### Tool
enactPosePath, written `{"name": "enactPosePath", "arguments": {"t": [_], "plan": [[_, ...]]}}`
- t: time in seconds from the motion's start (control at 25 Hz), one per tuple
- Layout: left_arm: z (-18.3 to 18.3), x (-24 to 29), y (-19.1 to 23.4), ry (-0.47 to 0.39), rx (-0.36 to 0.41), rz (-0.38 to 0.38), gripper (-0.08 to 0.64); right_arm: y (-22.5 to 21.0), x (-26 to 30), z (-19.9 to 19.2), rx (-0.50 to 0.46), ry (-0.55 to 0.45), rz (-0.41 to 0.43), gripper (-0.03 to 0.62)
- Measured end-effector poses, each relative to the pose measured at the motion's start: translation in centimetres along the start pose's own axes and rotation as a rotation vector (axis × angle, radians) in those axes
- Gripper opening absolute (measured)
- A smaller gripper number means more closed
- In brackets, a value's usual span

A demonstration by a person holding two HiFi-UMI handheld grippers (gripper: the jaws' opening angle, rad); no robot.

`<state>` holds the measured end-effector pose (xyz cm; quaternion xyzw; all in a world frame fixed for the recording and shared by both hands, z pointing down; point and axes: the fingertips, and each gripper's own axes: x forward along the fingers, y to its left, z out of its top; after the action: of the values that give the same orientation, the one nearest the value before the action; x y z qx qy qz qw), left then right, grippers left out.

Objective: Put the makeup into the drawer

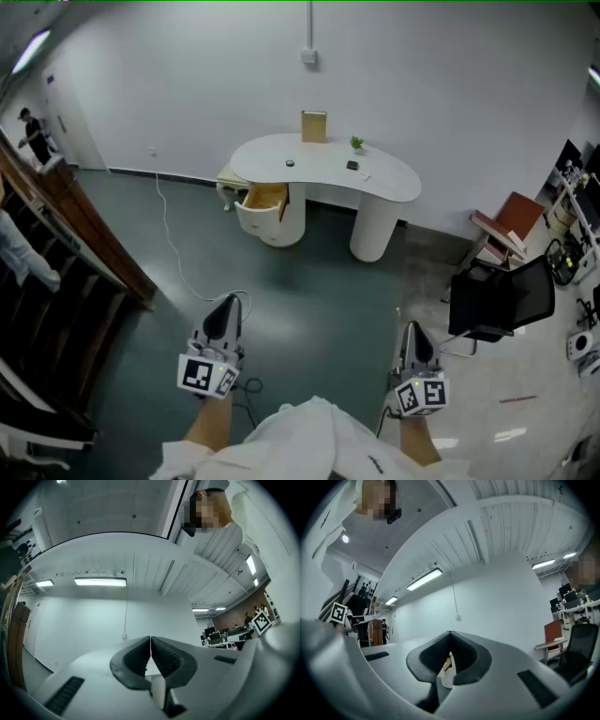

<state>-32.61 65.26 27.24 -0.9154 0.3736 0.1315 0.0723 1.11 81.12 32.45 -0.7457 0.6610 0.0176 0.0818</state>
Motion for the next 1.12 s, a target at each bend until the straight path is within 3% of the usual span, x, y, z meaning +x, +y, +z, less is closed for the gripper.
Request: {"name": "enactPosePath", "arguments": {"t": [0.72, 0.76, 0.84, 0.92, 1.12], "plan": [[-2.0, 0.7, 0.5, 0.064, -0.041, -0.065, 0.034, 2.2, 0.8, -0.7, 0.022, 0.006, 0.023, 0.017], [-2.2, 0.8, 0.4, 0.071, -0.046, -0.077, 0.06, 2.4, 0.9, -0.7, 0.022, 0.007, 0.022, 0.017], [-2.5, 1.1, 0.4, 0.081, -0.057, -0.092, 0.198, 2.7, 1.1, -0.6, 0.023, 0.005, 0.02, 0.017], [-2.8, 1.4, 0.6, 0.085, -0.05, -0.097, 0.267, 3.0, 1.5, -0.6, 0.022, 0.001, 0.02, 0.017], [-3.2, 2.2, 1.7, 0.091, -0.034, -0.11, 0.322, 3.9, 2.9, -0.7, 0.023, -0.001, 0.014, 0.017]]}}
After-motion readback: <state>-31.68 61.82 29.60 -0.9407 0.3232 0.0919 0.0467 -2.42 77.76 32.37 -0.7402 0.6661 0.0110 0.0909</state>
